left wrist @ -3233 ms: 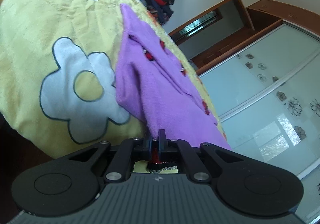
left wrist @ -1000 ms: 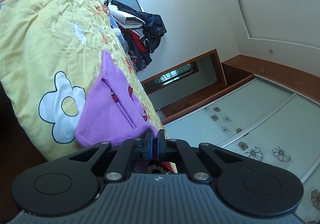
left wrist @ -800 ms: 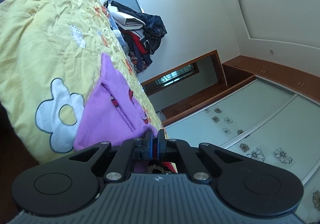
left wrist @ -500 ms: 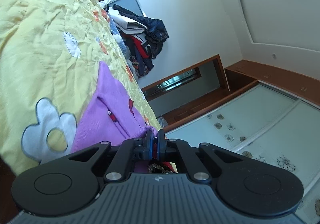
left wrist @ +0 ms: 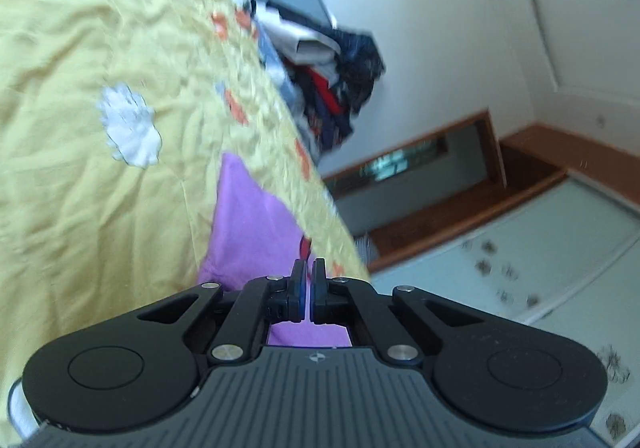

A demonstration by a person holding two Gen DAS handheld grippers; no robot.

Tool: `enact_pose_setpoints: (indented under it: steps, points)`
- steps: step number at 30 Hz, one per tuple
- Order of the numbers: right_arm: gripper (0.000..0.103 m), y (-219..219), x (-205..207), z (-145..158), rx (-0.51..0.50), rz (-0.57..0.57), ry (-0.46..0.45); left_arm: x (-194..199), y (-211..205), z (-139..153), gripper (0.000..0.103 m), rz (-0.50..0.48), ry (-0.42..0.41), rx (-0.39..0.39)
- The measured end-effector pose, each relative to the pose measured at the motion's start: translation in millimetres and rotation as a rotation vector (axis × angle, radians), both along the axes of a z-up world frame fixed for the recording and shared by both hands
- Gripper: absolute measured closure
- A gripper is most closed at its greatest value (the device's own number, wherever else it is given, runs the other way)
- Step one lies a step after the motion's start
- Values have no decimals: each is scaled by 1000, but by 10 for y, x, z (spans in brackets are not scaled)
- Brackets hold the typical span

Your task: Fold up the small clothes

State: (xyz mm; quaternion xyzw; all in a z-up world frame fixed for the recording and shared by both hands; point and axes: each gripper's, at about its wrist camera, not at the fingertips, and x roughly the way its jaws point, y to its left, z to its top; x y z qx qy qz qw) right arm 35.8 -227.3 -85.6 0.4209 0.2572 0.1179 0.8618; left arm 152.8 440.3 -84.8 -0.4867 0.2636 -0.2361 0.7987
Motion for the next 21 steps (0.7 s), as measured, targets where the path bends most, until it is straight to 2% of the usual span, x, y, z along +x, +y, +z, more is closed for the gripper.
enact_pose_setpoints:
  steps: [3,4,5,6,7,10,12,13,14,16,17,20,21]
  points:
    - [98,-29,110,-103,33,44,65,115,-111,-28,103,-79,23,98]
    - [94,-37,131,-126,27,54,91,141,-145,-27,102,-102,22,137]
    - [90,-47,141,-145,23,72,105,162,-189,-13,96,-122,16,197]
    - [80,-51,143,-146,1,89,116,187,-248,11,91,-151,12,274]
    - [76,-45,133,-122,-45,105,119,202,-323,48,83,-178,-2,368]
    - [73,0,60,25,-232,173,75,196,-580,145,78,-289,-92,600]
    - [73,46,0,126,-370,217,32,213,-753,163,69,-348,-123,747]
    - [68,84,-25,171,-439,239,4,237,-817,145,64,-371,-127,793]
    - [62,125,-36,207,-505,256,-14,266,-860,118,62,-393,-128,816]
    - [24,212,-69,258,-628,290,-54,318,-920,69,62,-430,-126,846]
    - [20,246,-87,281,-674,303,-80,344,-943,48,57,-442,-124,859]
    - [20,320,-70,332,-754,346,-140,371,-964,42,43,-463,-125,867]
    - [20,343,-33,342,-774,362,-145,380,-956,42,41,-466,-120,858]
